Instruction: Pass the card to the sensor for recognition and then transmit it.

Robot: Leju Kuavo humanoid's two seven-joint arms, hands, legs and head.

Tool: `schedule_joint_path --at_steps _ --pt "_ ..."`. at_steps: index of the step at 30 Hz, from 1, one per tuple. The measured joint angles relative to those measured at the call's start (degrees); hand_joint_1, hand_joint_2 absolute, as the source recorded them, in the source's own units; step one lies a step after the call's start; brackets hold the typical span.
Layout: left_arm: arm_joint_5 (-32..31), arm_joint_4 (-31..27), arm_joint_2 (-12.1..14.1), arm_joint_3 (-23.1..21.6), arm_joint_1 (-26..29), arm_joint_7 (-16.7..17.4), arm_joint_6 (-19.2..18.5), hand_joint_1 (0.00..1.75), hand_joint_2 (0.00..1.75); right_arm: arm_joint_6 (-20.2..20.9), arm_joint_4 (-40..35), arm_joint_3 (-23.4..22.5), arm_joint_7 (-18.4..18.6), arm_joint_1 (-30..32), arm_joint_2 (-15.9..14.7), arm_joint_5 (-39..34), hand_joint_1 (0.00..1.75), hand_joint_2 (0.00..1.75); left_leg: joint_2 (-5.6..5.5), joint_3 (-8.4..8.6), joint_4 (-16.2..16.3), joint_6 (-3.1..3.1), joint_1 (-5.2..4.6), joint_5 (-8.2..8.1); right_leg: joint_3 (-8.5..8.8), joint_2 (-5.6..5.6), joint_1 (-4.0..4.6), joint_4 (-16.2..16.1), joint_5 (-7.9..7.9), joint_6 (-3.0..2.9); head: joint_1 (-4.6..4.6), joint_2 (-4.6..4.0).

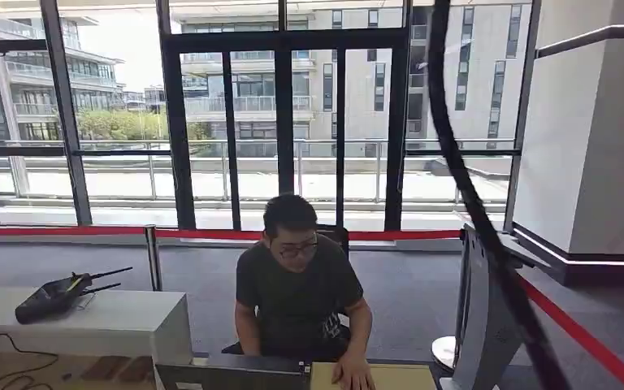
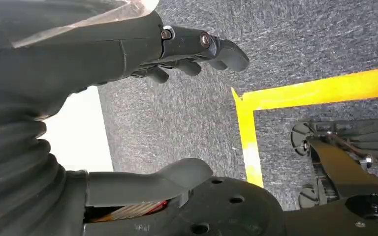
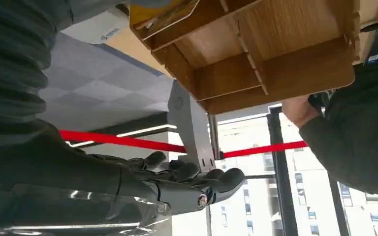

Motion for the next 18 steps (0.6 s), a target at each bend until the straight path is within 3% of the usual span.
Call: schedule_joint_path --at_steps 18 --pt "0.18 0.0 0.04 0.0 0.05 0.0 0.0 0.0 1.75 0.24 6.23 0.13 -0.02 -1.75 2.14 0.59 0.0 1.75 0.0 0.01 0.0 0.0 0.0 0.0 0.0 0.0 0.0 0.0 0.0 0.0 0.02 0.0"
